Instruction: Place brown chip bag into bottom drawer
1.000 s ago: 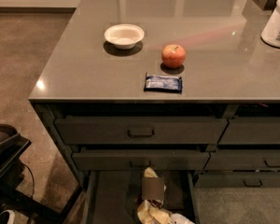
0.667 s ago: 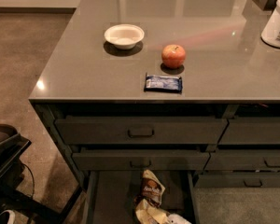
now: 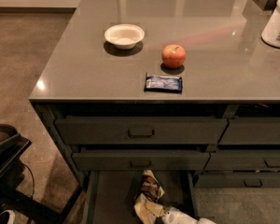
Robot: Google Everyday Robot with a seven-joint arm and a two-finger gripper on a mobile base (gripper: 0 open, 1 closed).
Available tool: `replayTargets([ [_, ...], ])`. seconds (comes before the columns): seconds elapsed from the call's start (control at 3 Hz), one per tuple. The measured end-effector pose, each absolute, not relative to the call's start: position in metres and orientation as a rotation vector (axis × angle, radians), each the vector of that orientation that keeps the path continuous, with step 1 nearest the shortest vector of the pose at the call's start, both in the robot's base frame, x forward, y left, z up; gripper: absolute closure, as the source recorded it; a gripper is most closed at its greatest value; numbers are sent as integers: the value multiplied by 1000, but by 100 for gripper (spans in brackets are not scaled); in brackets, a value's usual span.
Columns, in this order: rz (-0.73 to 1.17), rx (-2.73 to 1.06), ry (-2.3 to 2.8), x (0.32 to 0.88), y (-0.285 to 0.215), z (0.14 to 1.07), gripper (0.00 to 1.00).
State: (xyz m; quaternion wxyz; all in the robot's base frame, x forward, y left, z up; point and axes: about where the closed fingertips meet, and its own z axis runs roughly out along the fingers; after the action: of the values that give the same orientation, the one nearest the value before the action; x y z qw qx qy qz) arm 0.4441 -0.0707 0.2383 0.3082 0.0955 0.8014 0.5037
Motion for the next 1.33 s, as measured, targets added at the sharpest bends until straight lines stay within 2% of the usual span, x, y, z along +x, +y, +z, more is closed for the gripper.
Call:
replayTargets([
  [1.0, 1334, 253, 2121, 444, -69, 238, 12],
  [1.33, 1334, 253, 2121, 444, -69, 238, 0],
])
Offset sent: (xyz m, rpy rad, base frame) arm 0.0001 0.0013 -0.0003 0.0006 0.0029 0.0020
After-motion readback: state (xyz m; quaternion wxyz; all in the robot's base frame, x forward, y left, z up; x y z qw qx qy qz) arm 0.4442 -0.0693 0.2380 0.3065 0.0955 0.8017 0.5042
